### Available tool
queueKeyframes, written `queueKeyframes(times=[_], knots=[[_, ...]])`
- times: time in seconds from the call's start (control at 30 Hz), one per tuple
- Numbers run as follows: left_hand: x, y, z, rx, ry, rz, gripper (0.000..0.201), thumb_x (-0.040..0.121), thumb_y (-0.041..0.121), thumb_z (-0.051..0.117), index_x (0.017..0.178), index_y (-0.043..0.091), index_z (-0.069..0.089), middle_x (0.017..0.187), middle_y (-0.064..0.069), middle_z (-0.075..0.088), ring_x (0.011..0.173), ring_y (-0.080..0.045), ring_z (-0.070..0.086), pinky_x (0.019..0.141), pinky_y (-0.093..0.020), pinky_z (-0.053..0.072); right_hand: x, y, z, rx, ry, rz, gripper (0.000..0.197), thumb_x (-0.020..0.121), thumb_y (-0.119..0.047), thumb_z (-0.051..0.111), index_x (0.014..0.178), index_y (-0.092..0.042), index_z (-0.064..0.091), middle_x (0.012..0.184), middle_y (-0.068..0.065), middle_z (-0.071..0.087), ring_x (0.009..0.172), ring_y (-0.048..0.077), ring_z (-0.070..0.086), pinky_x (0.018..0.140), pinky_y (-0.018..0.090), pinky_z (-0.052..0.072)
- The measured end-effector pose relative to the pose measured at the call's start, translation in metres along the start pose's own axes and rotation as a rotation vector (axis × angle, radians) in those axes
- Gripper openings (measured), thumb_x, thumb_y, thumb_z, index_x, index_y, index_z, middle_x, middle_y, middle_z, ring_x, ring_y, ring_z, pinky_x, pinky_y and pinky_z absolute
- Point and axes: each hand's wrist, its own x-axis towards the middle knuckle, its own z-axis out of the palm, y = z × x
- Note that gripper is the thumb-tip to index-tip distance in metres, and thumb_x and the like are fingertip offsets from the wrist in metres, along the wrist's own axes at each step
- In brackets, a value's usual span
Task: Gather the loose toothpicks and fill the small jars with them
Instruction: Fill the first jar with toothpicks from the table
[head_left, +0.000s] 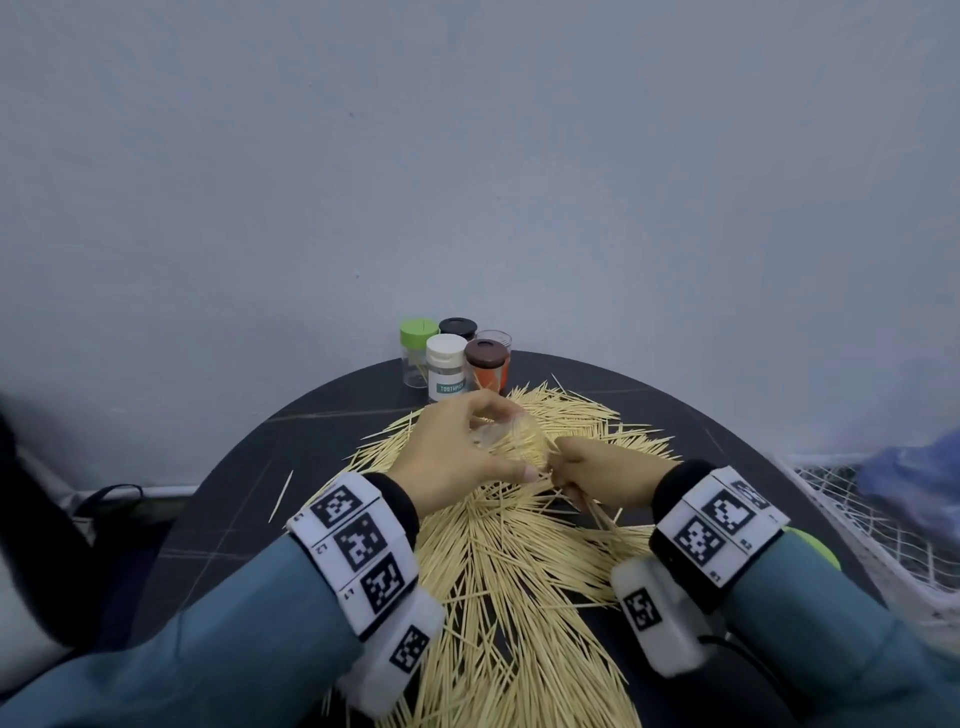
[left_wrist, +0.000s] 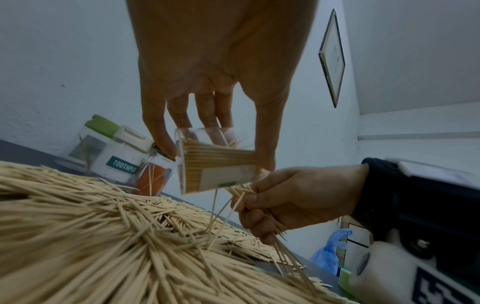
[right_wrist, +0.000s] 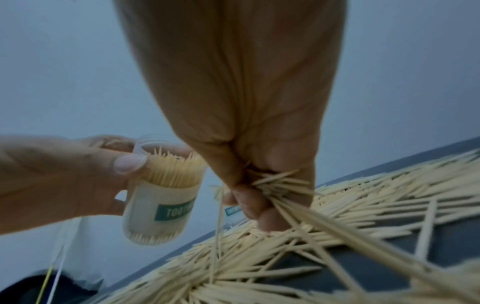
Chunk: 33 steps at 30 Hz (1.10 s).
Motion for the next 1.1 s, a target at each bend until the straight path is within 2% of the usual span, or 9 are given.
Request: queueKeyframes(times=[0.13, 0.3, 0.53, 0.7, 0.77, 0.83, 0.9, 1.0, 1.1], knots=[[0.0, 0.0, -0.002, -0.029, 0.043, 0.009, 0.057, 0.061, 0.031, 0.086, 0.114, 0.026, 0.064, 0.108, 0.015, 0.061, 0.103, -0.002, 0.053, 0.069, -0.003, 0.031, 0.011, 0.005, -0.003, 0.374, 0.103, -0.076, 0.028, 0.103, -0.01, 0.025, 0.078, -0.015, 0.038, 0.068, -0.001, 0.039, 0.058, 0.009, 0.036, 0.057, 0.019, 0.037], [-0.001, 0.001, -0.001, -0.051, 0.03, -0.011, 0.059, 0.063, 0.036, 0.085, 0.116, 0.024, 0.063, 0.112, 0.011, 0.062, 0.102, -0.006, 0.054, 0.069, -0.009, 0.037, 0.015, 0.004, -0.01, 0.849, 0.308, -0.228, 0.025, 0.103, -0.011, 0.025, 0.084, -0.014, 0.04, 0.064, -0.003, 0.035, 0.052, 0.006, 0.033, 0.05, 0.017, 0.032], [-0.005, 0.004, 0.004, -0.044, -0.071, -0.06, 0.058, 0.064, 0.031, 0.085, 0.115, 0.022, 0.061, 0.107, 0.013, 0.059, 0.099, -0.008, 0.056, 0.064, -0.01, 0.042, 0.0, -0.02, -0.024, 1.122, 0.429, -0.499, 0.026, 0.103, -0.01, 0.024, 0.083, -0.014, 0.04, 0.059, -0.007, 0.037, 0.049, 0.003, 0.034, 0.048, 0.014, 0.031], [-0.004, 0.005, 0.006, -0.14, -0.102, -0.064, 0.052, 0.067, 0.028, 0.083, 0.114, 0.019, 0.062, 0.102, 0.013, 0.06, 0.092, -0.006, 0.058, 0.062, -0.007, 0.046, -0.003, -0.025, -0.01, 1.134, 0.389, -0.532, 0.025, 0.103, -0.011, 0.024, 0.085, -0.013, 0.041, 0.063, -0.003, 0.038, 0.052, 0.005, 0.038, 0.053, 0.017, 0.036], [-0.004, 0.006, 0.006, -0.252, -0.091, -0.08, 0.05, 0.069, 0.025, 0.082, 0.113, 0.017, 0.061, 0.107, 0.007, 0.064, 0.095, -0.01, 0.062, 0.072, -0.013, 0.05, -0.001, -0.023, 0.002, 1.027, 0.388, -0.525, 0.023, 0.103, -0.013, 0.025, 0.089, -0.012, 0.043, 0.069, 0.0, 0.044, 0.059, 0.009, 0.047, 0.06, 0.02, 0.043], [-0.004, 0.006, 0.006, -0.318, -0.067, -0.078, 0.053, 0.068, 0.026, 0.082, 0.115, 0.016, 0.061, 0.111, 0.004, 0.064, 0.101, -0.015, 0.063, 0.081, -0.021, 0.051, -0.002, -0.022, 0.01, 0.922, 0.428, -0.53, 0.022, 0.102, -0.017, 0.027, 0.094, -0.013, 0.047, 0.076, -0.002, 0.057, 0.073, 0.012, 0.058, 0.068, 0.022, 0.049], [-0.003, 0.007, 0.005, -0.366, -0.041, -0.065, 0.055, 0.067, 0.029, 0.081, 0.117, 0.015, 0.06, 0.112, 0.003, 0.063, 0.101, -0.014, 0.062, 0.082, -0.021, 0.052, -0.004, -0.022, 0.014, 0.855, 0.451, -0.534, 0.023, 0.102, -0.019, 0.03, 0.102, -0.011, 0.051, 0.089, -0.005, 0.067, 0.088, 0.006, 0.064, 0.073, 0.017, 0.051], [-0.004, 0.009, 0.003, -0.397, -0.018, -0.066, 0.05, 0.071, 0.026, 0.079, 0.116, 0.018, 0.059, 0.11, 0.008, 0.06, 0.097, -0.006, 0.06, 0.075, -0.018, 0.051, -0.007, -0.02, 0.018, 0.816, 0.403, -0.512, 0.025, 0.101, -0.02, 0.033, 0.102, -0.022, 0.058, 0.1, -0.016, 0.07, 0.1, -0.002, 0.06, 0.084, 0.011, 0.048], [-0.005, 0.008, 0.002, -0.391, -0.004, -0.048, 0.054, 0.069, 0.028, 0.08, 0.119, 0.018, 0.06, 0.113, 0.005, 0.062, 0.099, -0.008, 0.06, 0.078, -0.019, 0.051, -0.006, -0.019, 0.017, 0.781, 0.372, -0.484, 0.029, 0.1, -0.017, 0.035, 0.116, -0.014, 0.059, 0.115, -0.008, 0.064, 0.106, 0.002, 0.059, 0.083, 0.01, 0.048]])
